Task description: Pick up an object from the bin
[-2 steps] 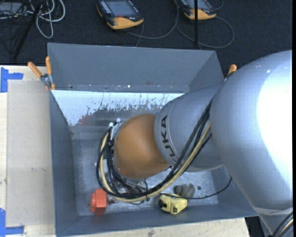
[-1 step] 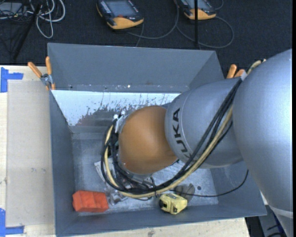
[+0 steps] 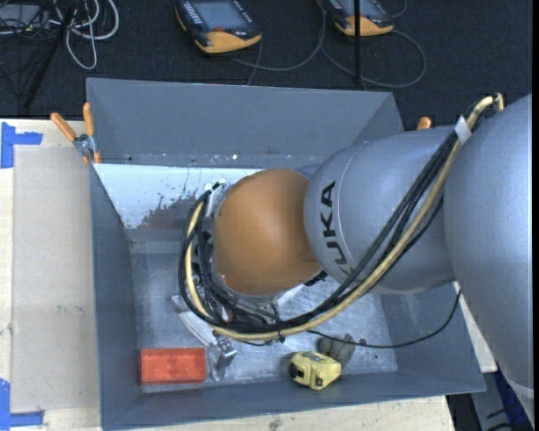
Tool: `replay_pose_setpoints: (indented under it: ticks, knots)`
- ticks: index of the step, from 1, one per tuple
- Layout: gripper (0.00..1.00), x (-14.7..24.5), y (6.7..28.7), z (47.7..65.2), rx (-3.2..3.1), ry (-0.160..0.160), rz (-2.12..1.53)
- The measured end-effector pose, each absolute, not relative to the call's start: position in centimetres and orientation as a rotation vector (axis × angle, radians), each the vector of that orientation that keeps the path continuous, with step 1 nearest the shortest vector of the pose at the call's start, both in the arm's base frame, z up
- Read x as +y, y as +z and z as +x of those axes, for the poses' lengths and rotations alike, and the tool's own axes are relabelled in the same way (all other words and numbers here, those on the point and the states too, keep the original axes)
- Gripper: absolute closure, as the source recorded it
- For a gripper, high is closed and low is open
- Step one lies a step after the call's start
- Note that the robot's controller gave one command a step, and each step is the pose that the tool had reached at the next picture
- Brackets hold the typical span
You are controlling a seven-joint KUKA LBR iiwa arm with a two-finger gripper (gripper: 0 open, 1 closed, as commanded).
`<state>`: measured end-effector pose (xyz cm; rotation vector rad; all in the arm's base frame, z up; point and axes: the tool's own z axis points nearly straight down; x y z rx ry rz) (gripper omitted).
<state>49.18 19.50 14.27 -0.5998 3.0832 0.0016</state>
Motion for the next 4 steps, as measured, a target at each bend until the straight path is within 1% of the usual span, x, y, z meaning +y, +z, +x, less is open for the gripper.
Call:
replay_pose_setpoints:
  ticks: [1,2,3,4]
  knots:
    - [0.0,19.5,14.2,49.1,3.085,0.001,-0.6]
    - [1.0,20.3,7.8,47.7,2.963,-0.005,-0.997]
    - [1.0,20.3,7.8,47.7,2.963,-0.004,-0.996]
    - [1.0,19.4,25.0,48.0,2.987,0.001,-0.953]
